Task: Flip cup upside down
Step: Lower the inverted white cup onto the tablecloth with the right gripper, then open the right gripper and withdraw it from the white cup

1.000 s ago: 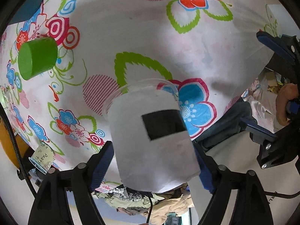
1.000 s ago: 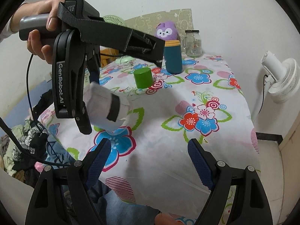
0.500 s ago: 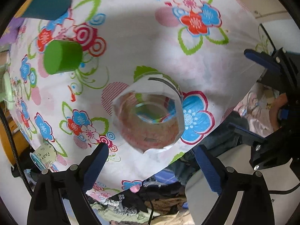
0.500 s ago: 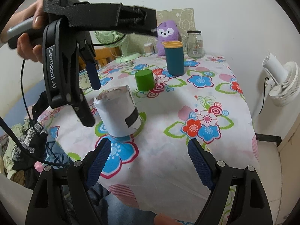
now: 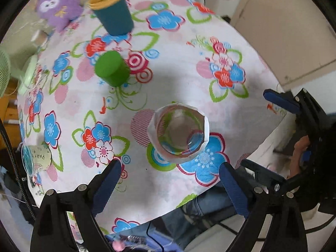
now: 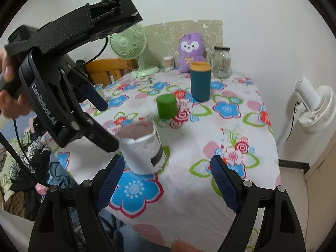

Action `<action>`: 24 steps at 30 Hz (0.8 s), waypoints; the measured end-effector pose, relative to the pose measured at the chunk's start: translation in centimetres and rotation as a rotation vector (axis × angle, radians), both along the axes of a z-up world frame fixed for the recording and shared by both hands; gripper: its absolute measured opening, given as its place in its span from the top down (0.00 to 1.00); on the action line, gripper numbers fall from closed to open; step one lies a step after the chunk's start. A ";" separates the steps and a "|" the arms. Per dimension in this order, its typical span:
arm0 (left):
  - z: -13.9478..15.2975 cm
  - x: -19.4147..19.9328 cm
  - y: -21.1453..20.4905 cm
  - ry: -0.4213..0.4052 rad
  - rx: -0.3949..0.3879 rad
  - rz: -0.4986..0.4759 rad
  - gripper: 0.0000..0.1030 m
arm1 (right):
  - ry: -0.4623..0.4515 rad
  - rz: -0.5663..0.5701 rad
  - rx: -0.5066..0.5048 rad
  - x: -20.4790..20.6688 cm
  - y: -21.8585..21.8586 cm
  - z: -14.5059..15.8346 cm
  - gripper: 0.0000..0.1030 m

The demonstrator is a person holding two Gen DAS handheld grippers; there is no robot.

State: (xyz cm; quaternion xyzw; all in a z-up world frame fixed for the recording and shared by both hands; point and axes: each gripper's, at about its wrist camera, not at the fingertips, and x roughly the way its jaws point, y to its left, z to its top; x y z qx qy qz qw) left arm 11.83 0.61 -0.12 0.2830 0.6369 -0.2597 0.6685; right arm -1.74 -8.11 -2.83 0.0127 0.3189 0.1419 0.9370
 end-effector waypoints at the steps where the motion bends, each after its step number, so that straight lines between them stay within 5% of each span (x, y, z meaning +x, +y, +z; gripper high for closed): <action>1: 0.3 0.0 0.3 -0.020 -0.020 0.015 0.07 | -0.005 0.000 -0.002 0.1 0.2 0.3 0.17; 6: 2.1 -0.7 1.9 -0.095 -0.168 0.094 0.07 | -0.006 0.001 -0.023 0.7 1.0 1.2 0.17; 14: 2.5 -1.6 4.6 -0.186 -0.267 0.157 0.07 | -0.027 0.004 -0.085 1.0 2.5 2.7 0.09; 24: 4.5 -2.5 7.8 -0.450 -0.383 0.243 0.07 | -0.063 -0.013 -0.142 1.0 4.4 4.2 0.08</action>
